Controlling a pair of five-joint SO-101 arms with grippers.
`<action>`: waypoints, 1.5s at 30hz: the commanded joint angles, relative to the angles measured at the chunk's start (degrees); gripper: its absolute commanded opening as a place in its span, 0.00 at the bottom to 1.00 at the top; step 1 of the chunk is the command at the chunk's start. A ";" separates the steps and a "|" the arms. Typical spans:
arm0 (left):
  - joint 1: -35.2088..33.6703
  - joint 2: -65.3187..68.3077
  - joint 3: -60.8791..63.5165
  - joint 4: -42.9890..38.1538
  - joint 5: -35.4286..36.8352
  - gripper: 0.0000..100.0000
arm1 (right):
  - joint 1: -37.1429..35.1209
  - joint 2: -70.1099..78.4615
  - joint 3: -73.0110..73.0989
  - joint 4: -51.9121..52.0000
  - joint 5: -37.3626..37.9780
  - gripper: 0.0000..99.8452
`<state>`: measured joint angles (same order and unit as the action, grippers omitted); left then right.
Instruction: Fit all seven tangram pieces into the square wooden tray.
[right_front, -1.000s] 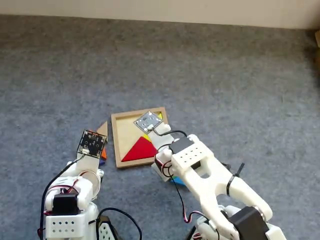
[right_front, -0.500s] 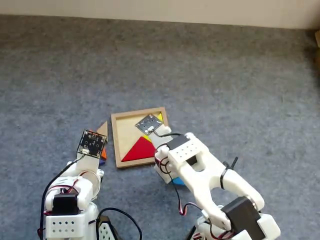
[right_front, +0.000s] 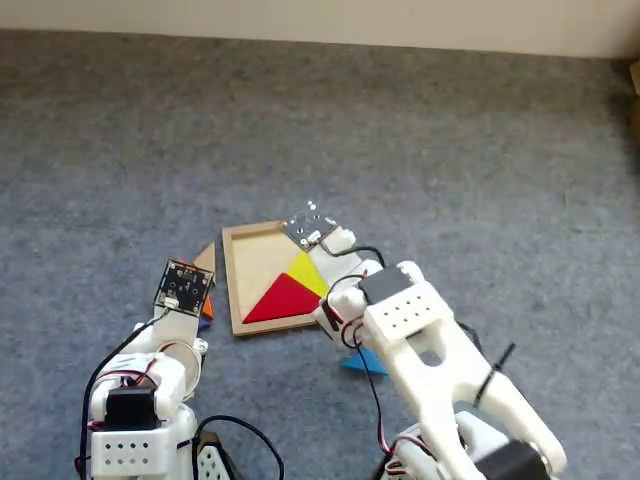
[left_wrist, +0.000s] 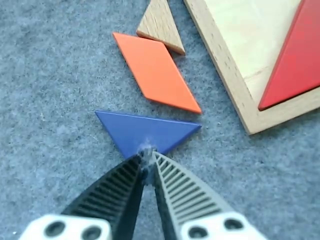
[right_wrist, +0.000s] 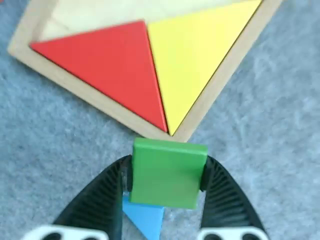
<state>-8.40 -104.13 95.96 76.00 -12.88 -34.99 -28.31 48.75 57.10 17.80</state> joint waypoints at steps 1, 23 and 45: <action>-0.57 -0.31 1.19 0.18 0.35 0.01 | 0.57 -4.70 -4.79 -1.80 0.79 0.06; -0.57 -0.31 1.19 0.18 0.35 0.01 | -9.63 27.21 -13.32 -40.13 0.88 0.06; -0.57 -0.31 1.19 0.18 0.35 0.01 | -13.23 27.91 -12.79 -39.78 0.88 0.21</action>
<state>-8.40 -104.13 95.96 76.00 -12.88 -47.65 0.44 38.99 17.63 18.15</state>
